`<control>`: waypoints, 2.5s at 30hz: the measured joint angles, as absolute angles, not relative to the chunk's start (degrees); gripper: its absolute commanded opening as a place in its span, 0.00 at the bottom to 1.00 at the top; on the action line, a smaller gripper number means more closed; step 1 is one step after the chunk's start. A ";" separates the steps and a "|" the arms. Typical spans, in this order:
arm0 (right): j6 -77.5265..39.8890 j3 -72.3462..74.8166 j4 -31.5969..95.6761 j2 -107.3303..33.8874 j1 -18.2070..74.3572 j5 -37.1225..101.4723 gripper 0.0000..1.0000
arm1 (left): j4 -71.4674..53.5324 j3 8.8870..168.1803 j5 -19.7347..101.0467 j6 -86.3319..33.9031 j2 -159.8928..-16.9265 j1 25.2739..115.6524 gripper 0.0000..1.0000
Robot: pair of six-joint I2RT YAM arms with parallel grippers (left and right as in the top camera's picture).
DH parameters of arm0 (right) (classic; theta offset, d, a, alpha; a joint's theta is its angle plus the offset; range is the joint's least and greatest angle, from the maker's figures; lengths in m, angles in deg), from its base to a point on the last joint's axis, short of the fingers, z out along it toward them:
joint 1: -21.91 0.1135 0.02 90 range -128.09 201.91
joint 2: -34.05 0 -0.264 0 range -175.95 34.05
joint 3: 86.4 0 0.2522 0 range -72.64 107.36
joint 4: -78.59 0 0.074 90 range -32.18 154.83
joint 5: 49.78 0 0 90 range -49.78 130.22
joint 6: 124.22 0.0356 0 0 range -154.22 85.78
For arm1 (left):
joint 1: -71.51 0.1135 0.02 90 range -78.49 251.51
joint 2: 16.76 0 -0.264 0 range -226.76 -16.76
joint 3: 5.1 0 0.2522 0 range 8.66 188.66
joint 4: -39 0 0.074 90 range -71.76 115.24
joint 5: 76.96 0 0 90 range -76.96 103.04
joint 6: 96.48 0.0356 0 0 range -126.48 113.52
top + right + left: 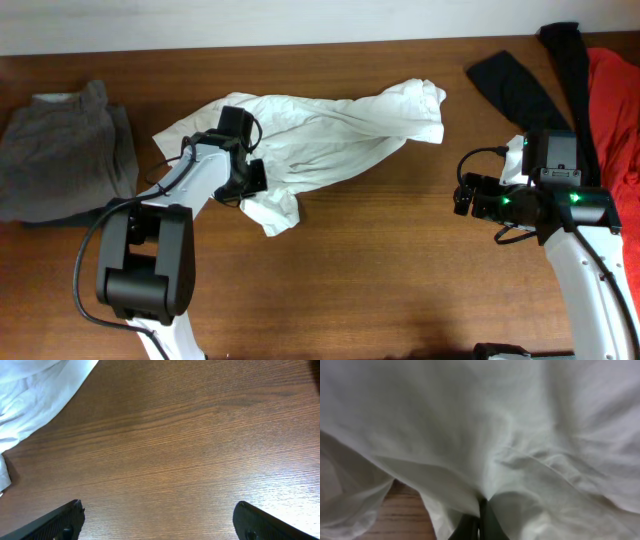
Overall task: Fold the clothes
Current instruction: 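Grasp the T-shirt's right end with the right gripper and stretch it apart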
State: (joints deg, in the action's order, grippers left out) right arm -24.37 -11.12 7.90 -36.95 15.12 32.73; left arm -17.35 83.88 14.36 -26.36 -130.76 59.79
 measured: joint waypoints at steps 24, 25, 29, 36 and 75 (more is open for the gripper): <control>-32.70 -11.12 16.29 -55.11 19.63 25.43 0.98 | -47.75 91.81 14.30 -23.97 -87.07 63.30 0.00; -33.00 -11.12 18.00 -58.04 22.88 24.78 0.98 | -47.71 91.81 14.08 -23.97 -87.28 63.30 0.00; -33.22 -11.12 20.42 -65.08 29.88 23.75 0.98 | -47.75 91.81 13.64 -23.97 -88.55 63.30 0.00; -32.87 -11.02 26.04 -71.38 36.50 23.38 0.04 | -47.80 91.79 13.62 -24.00 -93.08 63.30 0.00; -28.17 -11.23 39.98 -68.25 25.00 32.08 0.82 | -45.94 91.77 12.18 -23.97 -93.56 63.30 0.00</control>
State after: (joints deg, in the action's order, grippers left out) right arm -28.17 -11.23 39.98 -68.25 25.00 32.08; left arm -45.94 91.77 12.18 -23.97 -93.56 63.30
